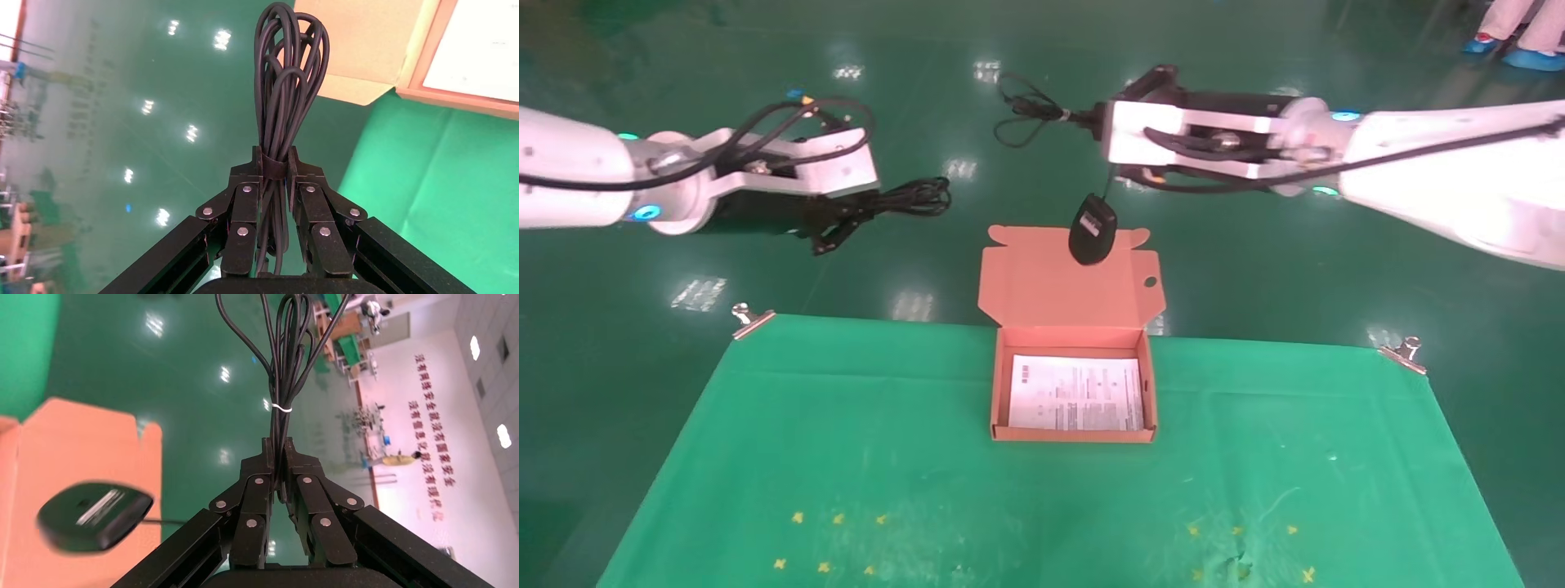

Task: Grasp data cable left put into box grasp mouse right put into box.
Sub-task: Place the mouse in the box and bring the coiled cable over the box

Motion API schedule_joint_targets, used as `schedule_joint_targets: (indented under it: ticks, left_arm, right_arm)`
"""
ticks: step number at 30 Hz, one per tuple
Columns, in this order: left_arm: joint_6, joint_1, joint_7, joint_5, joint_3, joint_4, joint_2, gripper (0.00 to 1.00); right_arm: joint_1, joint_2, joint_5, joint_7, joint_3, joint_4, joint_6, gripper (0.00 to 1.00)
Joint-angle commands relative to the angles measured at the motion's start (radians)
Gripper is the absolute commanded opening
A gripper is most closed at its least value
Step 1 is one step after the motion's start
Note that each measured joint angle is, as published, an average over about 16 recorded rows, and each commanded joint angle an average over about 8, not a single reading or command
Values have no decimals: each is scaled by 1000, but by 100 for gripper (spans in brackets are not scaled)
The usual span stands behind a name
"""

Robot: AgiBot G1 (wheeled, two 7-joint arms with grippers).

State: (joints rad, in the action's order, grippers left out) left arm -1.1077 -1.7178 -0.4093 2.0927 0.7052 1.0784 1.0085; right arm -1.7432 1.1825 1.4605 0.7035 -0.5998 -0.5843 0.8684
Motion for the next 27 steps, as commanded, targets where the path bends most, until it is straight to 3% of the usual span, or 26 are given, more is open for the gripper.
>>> schedule_joint_targets:
  ticks: [1, 10, 27]
  left_arm:
    - [9, -14, 9, -2, 2, -37, 26, 0]
    - [14, -28, 26, -9, 0, -81, 41, 0]
    - [-46, 20, -6, -3, 3, 25, -53, 0]
  right_arm:
    - [-17, 39, -24, 50, 10, 70, 8, 0]
    - [-40, 98, -58, 147, 27, 195, 36, 0]
    - [4, 164, -85, 235, 29, 377, 22, 0]
